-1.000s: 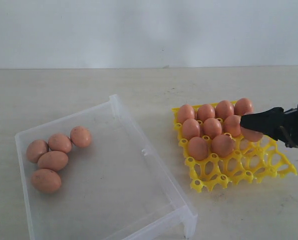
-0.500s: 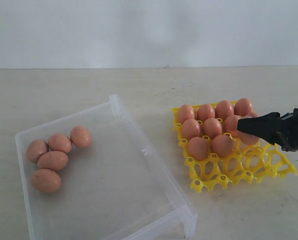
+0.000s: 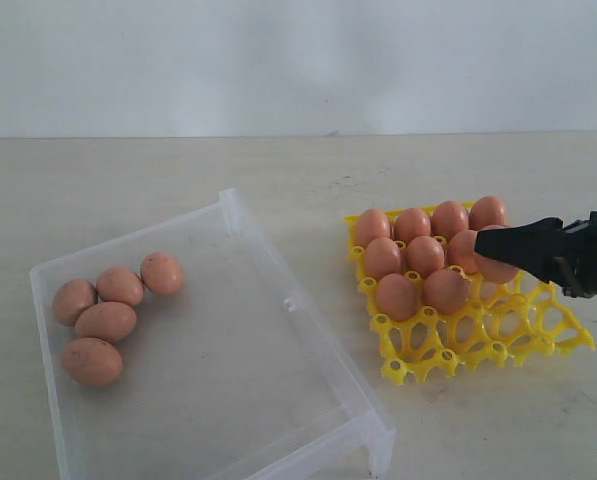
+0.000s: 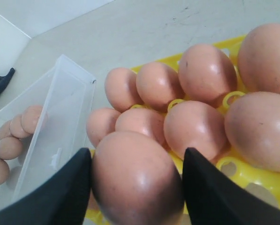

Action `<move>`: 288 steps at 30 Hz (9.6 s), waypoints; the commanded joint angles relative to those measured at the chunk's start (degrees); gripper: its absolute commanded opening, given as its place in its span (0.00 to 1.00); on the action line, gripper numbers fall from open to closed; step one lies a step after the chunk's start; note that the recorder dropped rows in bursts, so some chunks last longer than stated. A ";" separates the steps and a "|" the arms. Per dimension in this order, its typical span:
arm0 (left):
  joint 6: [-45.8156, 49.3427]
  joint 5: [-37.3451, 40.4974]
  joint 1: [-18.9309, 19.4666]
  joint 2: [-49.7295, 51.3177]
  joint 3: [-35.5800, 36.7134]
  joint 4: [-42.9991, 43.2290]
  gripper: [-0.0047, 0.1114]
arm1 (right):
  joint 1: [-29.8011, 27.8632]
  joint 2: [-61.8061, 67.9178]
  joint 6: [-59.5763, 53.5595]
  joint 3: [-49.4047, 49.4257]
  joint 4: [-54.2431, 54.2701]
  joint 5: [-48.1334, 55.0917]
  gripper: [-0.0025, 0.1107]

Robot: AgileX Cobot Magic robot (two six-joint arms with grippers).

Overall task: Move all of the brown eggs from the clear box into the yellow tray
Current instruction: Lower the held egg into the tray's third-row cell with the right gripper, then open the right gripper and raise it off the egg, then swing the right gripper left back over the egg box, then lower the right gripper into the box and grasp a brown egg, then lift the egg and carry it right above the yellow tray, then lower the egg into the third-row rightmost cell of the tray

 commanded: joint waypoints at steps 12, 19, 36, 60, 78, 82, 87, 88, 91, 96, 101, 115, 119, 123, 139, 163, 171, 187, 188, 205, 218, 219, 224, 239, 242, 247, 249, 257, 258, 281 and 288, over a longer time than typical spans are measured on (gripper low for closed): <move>-0.03 -0.44 -0.17 -0.15 0.21 -0.40 0.08 | -0.03 -0.06 -1.26 -0.10 0.94 1.35 0.43; -0.03 -0.44 -0.17 -0.15 0.21 -0.40 0.08 | 2.64 -0.06 -4.83 -0.10 1.06 1.31 0.43; -0.03 -0.44 -0.17 -0.15 0.21 -0.40 0.08 | 11.78 -0.30 -13.93 -0.10 4.08 12.16 0.43; -0.03 -0.44 -0.17 -0.15 0.21 -0.40 0.08 | 11.87 -0.31 -11.46 -0.10 6.59 -0.76 0.62; -0.03 -0.44 -0.17 -0.15 0.21 -0.40 0.08 | 15.15 -9.52 -2.94 -6.63 -6.41 -9.30 0.02; -0.03 -0.44 -0.17 -0.15 0.21 -0.40 0.08 | 26.70 -12.93 0.02 -11.98 -14.01 -4.31 0.02; -0.03 -0.44 -0.17 -0.15 0.21 -0.40 0.08 | 47.78 -14.00 2.78 -19.25 -23.82 30.26 0.02; -0.03 -0.44 -0.17 -0.15 0.21 -0.40 0.08 | 52.38 -13.89 2.09 -20.27 -23.82 39.69 0.02; -0.03 -0.44 -0.17 -0.15 0.21 -0.40 0.08 | 63.93 -12.31 1.29 -23.28 -23.82 65.25 0.02; -0.03 -0.44 -0.17 -0.15 0.21 -0.40 0.08 | 71.37 -6.59 2.40 -29.70 -20.00 73.49 0.02; -0.03 -0.44 -0.17 -0.15 0.21 -0.40 0.08 | 69.73 4.23 -37.02 -44.54 42.82 87.60 0.02; -0.03 -0.44 -0.17 -0.15 0.21 -0.40 0.08 | 69.04 19.13 -64.42 -75.37 72.86 105.19 0.39; -0.03 -0.44 -0.17 -0.15 0.21 -0.40 0.08 | 69.01 23.38 -62.11 -80.29 72.86 106.34 0.39; -0.03 -0.44 -0.17 -0.15 0.21 -0.40 0.08 | 67.64 27.14 -57.57 -85.04 72.86 109.14 0.39; -0.03 -0.44 -0.17 -0.15 0.21 -0.40 0.08 | 62.35 30.61 -62.34 -87.24 85.07 108.76 0.39; -0.03 -0.44 -0.17 -0.15 0.21 -0.40 0.08 | 62.35 36.29 -66.66 -87.24 83.80 106.97 0.37; -0.03 -0.44 -0.17 -0.15 0.21 -0.40 0.08 | 62.35 36.18 -66.66 -87.24 83.20 108.47 0.02; -0.03 -0.44 -0.17 -0.15 0.21 -0.40 0.08 | 62.35 30.53 -59.13 -87.24 82.46 111.08 0.02; -0.03 -0.44 -0.17 -0.15 0.21 -0.40 0.08 | 62.35 29.95 -59.10 -87.24 82.06 111.22 0.02; -0.03 -0.44 -0.17 -0.15 0.21 -0.40 0.08 | 69.95 -3.64 -60.02 -31.74 74.35 48.35 0.02; -0.03 -0.44 -0.17 -0.15 0.21 -0.40 0.08 | 57.94 -30.66 -69.56 11.72 101.43 20.46 0.02; -0.03 -0.44 -0.17 -0.15 0.21 -0.40 0.08 | 56.74 -31.67 -70.33 13.34 102.17 18.93 0.02; -0.03 -0.44 -0.17 -0.15 0.21 -0.40 0.08 | 50.21 -35.11 -70.88 19.00 106.91 15.43 0.02; -0.03 -0.44 -0.17 -0.15 0.21 -0.40 0.08 | 33.71 -32.64 -64.52 20.00 91.02 36.35 0.02; -0.03 -0.44 -0.17 -0.15 0.21 -0.40 0.08 | 31.21 -31.65 -50.28 18.44 74.27 37.98 0.02; -0.03 -0.44 -0.17 -0.15 0.21 -0.40 0.08 | 28.24 -29.51 -40.37 16.80 57.27 31.90 0.02; -0.03 -0.44 -0.17 -0.15 0.21 -0.40 0.08 | 26.70 -27.64 -39.91 16.24 57.42 30.02 0.02; -0.03 -0.44 -0.17 -0.15 0.21 -0.40 0.08 | 19.66 -19.05 -24.92 12.67 37.26 24.99 0.02; -0.03 -0.44 -0.17 -0.15 0.21 -0.40 0.08 | 19.54 -18.25 -24.23 12.23 34.70 25.12 0.02; -0.03 -0.44 -0.17 -0.15 0.21 -0.40 0.08 | 19.54 -13.31 -39.58 11.61 44.80 23.79 0.02; -0.03 -0.44 -0.17 -0.15 0.21 -0.40 0.08 | 19.54 -13.31 -40.27 11.61 42.31 23.14 0.05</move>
